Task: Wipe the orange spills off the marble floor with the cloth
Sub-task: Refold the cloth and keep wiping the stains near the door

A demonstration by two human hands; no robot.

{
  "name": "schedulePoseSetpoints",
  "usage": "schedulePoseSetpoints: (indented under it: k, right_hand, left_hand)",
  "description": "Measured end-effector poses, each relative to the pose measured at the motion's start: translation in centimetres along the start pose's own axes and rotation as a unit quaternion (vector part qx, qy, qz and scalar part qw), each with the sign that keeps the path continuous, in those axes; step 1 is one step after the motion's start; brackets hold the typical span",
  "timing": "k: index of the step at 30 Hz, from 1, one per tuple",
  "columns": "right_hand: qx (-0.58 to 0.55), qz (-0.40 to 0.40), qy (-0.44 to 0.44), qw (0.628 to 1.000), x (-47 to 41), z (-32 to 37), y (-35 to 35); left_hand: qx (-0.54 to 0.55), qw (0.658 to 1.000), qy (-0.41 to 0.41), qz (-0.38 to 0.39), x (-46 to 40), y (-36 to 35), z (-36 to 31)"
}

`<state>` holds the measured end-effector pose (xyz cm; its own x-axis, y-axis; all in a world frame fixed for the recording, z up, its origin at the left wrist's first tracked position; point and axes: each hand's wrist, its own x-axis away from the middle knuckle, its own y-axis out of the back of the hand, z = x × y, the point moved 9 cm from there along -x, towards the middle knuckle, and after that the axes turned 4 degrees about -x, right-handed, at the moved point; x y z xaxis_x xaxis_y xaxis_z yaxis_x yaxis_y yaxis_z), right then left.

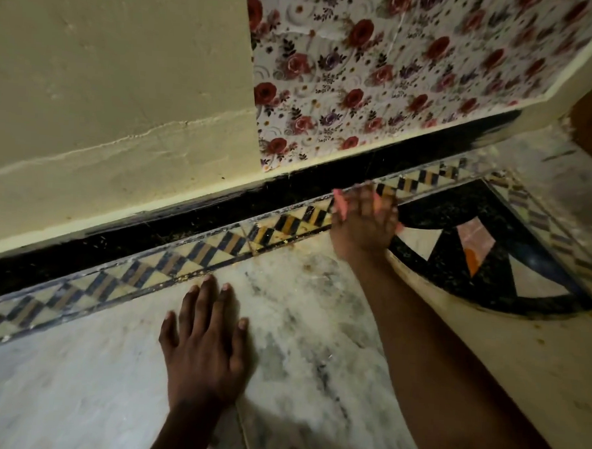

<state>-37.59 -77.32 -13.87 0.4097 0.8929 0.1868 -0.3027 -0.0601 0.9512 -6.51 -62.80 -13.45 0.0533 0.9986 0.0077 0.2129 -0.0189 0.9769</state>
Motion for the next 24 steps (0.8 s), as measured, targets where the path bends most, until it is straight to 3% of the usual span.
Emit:
schedulePoseSetpoints:
  k: [3,5,9,12,13,15,17,19,21,24]
  right_hand:
    - [0.039,0.005,0.187,0.982,7.0,3.2,-1.6]
    - [0.027,-0.022,0.216,0.976,12.0,0.6,-1.9]
    - [0.021,-0.045,0.015,0.999,8.8,-8.4,0.4]
    - [-0.034,-0.012,-0.108,0.993,2.3,-9.0,2.2]
    - [-0.03,0.003,-0.103,0.994,1.4,-8.1,2.1]
    - [0.003,0.022,-0.009,1.0,2.6,-5.5,1.1]
    - [0.035,0.015,0.098,0.994,8.6,-5.0,-0.6]
    - [0.039,-0.017,0.14,0.989,15.1,-8.3,-1.1]
    - [0.042,-0.026,0.101,0.994,16.5,-13.0,-0.4]
    - [-0.007,-0.054,-0.084,0.995,11.8,-17.0,1.9]
  left_hand:
    - [-0.001,1.0,-0.006,0.006,0.0,0.0,-0.2]
    - [0.001,1.0,-0.006,0.007,-0.1,0.1,-0.2]
    - [0.006,1.0,-0.007,0.009,0.0,0.1,-0.2]
    - [0.005,1.0,-0.01,0.007,-0.1,-0.1,-0.1]
    - [0.004,1.0,-0.013,0.008,-0.1,-0.2,-0.1]
    - [0.002,1.0,-0.012,0.006,0.0,-0.1,0.0]
    - [0.001,1.0,-0.009,0.005,0.0,0.1,-0.1]
    - [-0.003,1.0,-0.008,0.007,0.0,0.1,-0.3]
    - [-0.006,1.0,-0.006,0.01,0.0,0.2,-0.1]
    - [-0.007,1.0,-0.009,0.008,-0.1,0.3,-0.1]
